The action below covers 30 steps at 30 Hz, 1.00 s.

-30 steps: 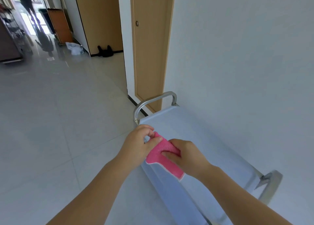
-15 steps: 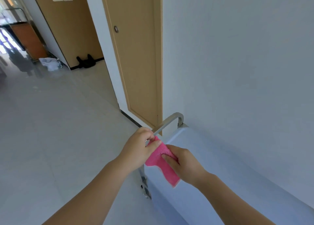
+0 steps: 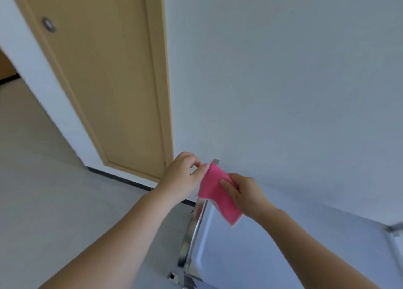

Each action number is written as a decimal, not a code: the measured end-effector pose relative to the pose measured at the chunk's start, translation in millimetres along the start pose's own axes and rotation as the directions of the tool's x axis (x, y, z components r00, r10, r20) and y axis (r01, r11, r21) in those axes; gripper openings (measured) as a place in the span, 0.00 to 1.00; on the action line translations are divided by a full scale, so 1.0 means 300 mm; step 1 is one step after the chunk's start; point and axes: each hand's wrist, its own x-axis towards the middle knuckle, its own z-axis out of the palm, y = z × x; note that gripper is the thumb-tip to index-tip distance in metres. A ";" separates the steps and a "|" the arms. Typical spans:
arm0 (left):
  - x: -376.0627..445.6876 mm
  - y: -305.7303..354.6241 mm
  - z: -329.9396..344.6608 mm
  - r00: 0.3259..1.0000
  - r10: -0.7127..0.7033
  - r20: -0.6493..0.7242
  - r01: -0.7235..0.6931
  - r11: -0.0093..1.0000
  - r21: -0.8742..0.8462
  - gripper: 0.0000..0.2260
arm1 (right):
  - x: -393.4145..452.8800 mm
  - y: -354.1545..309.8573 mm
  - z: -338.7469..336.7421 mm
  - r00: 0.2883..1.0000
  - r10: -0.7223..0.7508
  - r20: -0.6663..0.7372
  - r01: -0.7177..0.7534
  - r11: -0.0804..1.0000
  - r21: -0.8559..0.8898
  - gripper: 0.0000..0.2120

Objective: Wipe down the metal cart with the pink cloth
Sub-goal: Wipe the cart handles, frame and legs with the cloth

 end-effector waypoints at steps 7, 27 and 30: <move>0.145 -0.240 -0.182 0.979 0.101 0.178 -0.112 0.992 0.050 0.07 | 0.112 -0.033 0.073 0.881 0.419 -0.219 -0.438 0.898 -0.044 0.20; 0.558 -0.596 -0.147 0.884 0.188 0.429 -0.207 0.978 -0.001 0.04 | 0.644 0.054 0.373 0.661 0.728 -0.181 -0.747 0.617 -0.249 0.29; 0.629 -0.660 -0.148 0.838 0.247 0.486 -0.274 0.962 -0.016 0.04 | 0.722 0.056 0.369 0.605 0.773 -0.188 -0.783 0.536 -0.315 0.25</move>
